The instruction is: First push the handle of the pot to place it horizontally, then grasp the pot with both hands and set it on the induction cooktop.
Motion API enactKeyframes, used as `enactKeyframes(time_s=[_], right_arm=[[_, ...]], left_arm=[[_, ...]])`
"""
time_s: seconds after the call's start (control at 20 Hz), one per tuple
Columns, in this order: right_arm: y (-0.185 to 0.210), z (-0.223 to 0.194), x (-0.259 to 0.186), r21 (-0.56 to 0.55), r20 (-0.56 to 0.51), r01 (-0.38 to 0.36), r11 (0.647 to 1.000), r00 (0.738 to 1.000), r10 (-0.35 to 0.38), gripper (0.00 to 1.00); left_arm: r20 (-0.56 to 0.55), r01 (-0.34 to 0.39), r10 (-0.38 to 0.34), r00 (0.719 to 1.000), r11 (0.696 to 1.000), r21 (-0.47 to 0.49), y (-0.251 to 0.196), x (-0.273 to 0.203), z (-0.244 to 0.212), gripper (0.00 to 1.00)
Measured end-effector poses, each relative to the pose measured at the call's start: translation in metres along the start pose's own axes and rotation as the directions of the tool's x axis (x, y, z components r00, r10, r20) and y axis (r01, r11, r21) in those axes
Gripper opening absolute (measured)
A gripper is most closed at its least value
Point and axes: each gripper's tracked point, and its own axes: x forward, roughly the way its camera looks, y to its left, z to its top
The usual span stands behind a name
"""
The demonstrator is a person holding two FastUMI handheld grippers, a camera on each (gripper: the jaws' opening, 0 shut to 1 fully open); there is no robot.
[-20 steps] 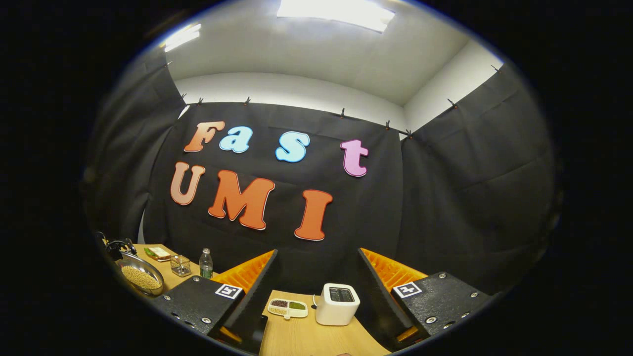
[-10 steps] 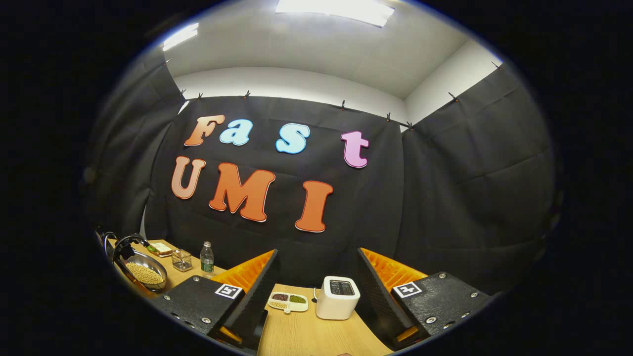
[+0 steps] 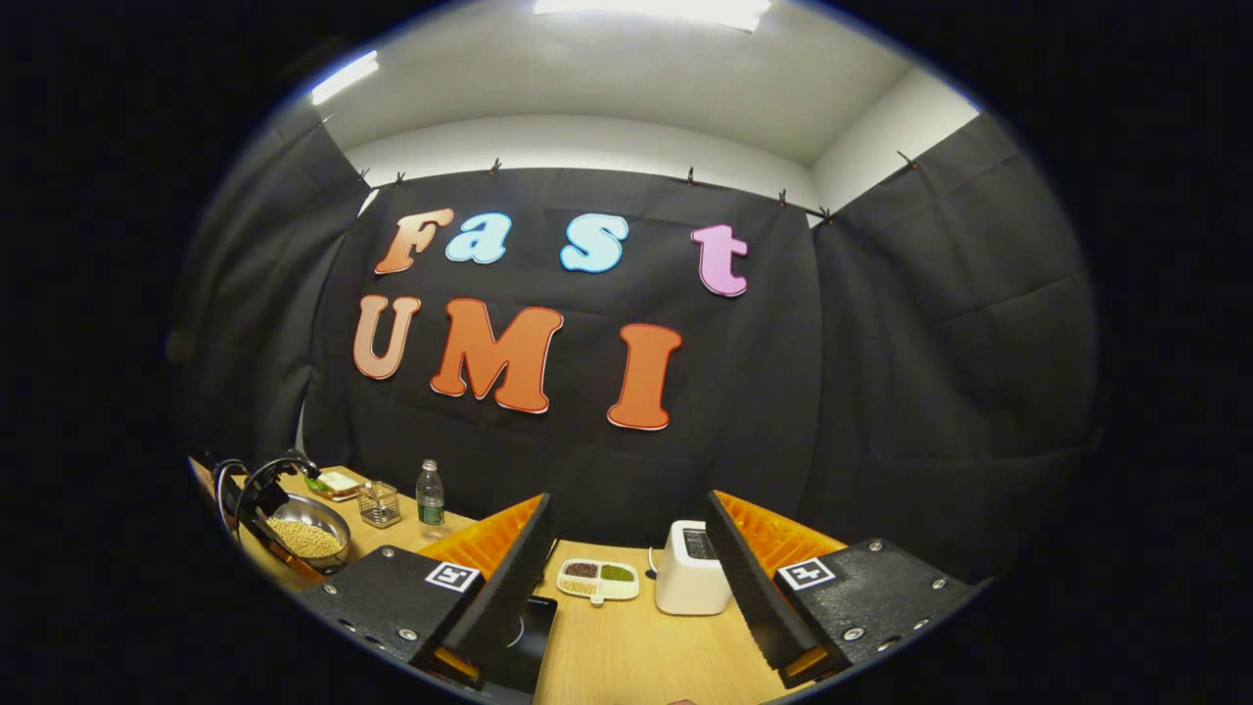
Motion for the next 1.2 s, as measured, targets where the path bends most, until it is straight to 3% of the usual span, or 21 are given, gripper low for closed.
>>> enactKeyframes(time_s=[0.7,0.95,1.2], right_arm=[[0.086,-0.053,0.022,0.067,-0.150,-0.125,0.990,0.979,0.134,0.95],[0.130,-0.064,0.025,0.110,-0.197,-0.191,0.975,0.958,0.210,0.95],[0.178,-0.081,0.033,0.154,-0.251,-0.255,0.955,0.924,0.288,0.95]], left_arm=[[0.055,0.016,-0.017,0.998,1.000,0.004,0.001,0.022,0.033,0.01],[0.096,0.032,-0.033,0.995,0.999,0.014,0.003,0.017,0.035,0.01],[0.197,0.008,-0.022,0.980,0.997,0.073,0.016,-0.025,0.039,0.01]])
